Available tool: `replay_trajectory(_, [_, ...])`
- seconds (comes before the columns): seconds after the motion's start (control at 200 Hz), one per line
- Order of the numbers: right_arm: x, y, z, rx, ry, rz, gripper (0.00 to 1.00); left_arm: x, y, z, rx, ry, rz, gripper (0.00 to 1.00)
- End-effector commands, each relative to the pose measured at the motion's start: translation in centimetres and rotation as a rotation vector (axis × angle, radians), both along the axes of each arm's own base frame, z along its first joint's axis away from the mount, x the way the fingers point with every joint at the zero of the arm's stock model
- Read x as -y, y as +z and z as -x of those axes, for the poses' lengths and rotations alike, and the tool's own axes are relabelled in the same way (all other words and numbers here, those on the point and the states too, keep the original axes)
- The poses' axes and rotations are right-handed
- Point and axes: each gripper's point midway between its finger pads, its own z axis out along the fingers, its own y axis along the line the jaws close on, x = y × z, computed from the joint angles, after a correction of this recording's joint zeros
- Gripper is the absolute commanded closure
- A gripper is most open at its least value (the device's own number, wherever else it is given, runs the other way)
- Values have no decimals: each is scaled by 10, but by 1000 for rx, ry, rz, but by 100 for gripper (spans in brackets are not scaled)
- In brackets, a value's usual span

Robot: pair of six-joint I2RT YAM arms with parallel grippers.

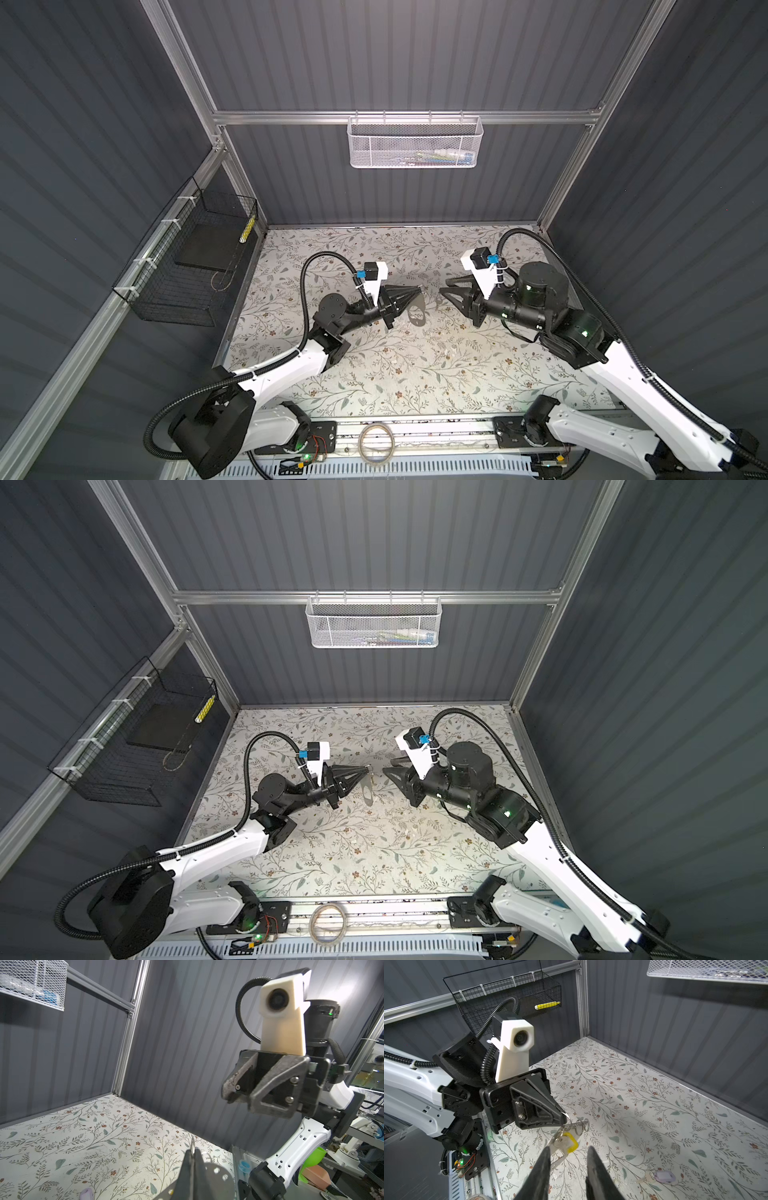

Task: Attach keys to a key ring
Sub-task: Insert the key into the keyring.

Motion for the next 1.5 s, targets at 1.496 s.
replay_trajectory(1.496, [-20,-43,-11,-180,64,-22,76,3,20,11,35,-79,62,100])
